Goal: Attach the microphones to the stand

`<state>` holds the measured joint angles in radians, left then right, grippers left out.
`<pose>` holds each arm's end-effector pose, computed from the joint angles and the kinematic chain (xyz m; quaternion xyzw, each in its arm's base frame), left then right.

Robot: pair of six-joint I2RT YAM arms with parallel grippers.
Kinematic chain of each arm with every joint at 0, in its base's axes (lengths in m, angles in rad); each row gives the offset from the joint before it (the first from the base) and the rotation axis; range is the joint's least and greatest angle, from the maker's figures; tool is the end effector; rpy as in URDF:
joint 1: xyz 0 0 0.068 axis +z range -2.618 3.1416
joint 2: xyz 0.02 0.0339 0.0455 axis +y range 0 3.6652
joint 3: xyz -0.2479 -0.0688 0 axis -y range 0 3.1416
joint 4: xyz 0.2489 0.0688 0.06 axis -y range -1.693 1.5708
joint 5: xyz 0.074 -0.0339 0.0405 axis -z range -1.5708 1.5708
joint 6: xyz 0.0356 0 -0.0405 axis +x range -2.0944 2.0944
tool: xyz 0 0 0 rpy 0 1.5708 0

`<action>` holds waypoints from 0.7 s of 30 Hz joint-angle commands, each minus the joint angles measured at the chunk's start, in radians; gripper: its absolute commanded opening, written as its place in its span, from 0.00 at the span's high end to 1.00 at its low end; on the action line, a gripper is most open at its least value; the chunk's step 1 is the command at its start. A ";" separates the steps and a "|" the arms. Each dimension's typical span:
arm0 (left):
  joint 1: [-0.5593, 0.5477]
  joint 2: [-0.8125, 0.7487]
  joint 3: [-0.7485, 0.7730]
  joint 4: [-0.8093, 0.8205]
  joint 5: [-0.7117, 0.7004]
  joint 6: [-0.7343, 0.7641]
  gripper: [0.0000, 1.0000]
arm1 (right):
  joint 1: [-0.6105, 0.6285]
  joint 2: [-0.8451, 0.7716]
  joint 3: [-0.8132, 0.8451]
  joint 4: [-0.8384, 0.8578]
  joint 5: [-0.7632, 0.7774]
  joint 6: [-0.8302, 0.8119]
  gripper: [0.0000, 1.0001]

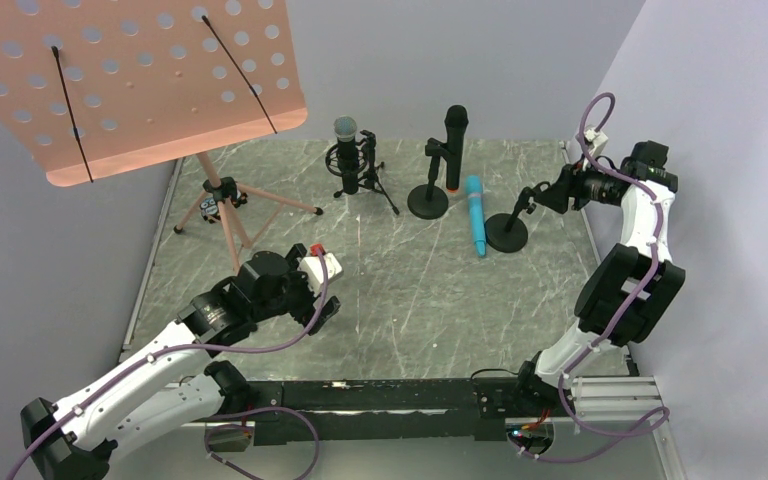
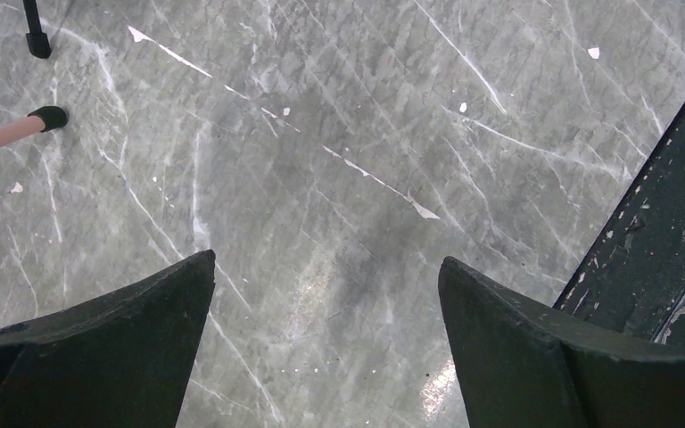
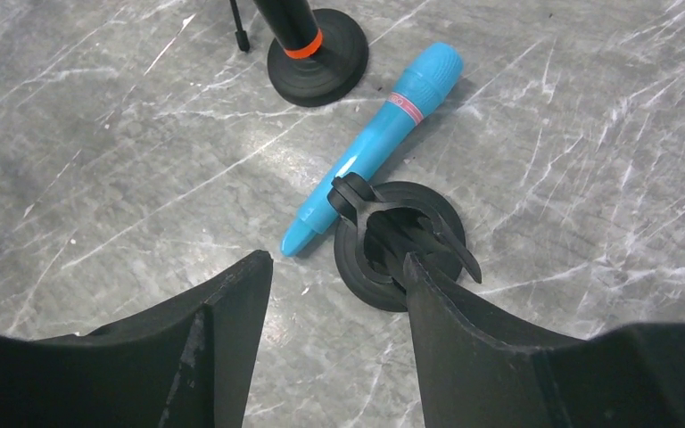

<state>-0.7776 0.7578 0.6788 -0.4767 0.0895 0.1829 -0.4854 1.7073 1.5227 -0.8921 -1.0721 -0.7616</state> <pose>0.1302 -0.1326 0.2663 0.4226 0.7643 -0.1796 0.4528 0.3264 -0.1369 0.2922 -0.2385 0.8085 0.2793 0.4598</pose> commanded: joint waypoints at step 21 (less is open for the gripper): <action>0.003 0.026 0.025 0.009 0.012 0.009 0.01 | 0.001 0.013 0.037 -0.150 0.164 -0.239 0.60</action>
<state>-0.7776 0.7807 0.6788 -0.4778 0.0895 0.1829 -0.4847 1.7134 1.5253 -0.9642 -0.9249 -0.9215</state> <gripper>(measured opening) 0.993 0.438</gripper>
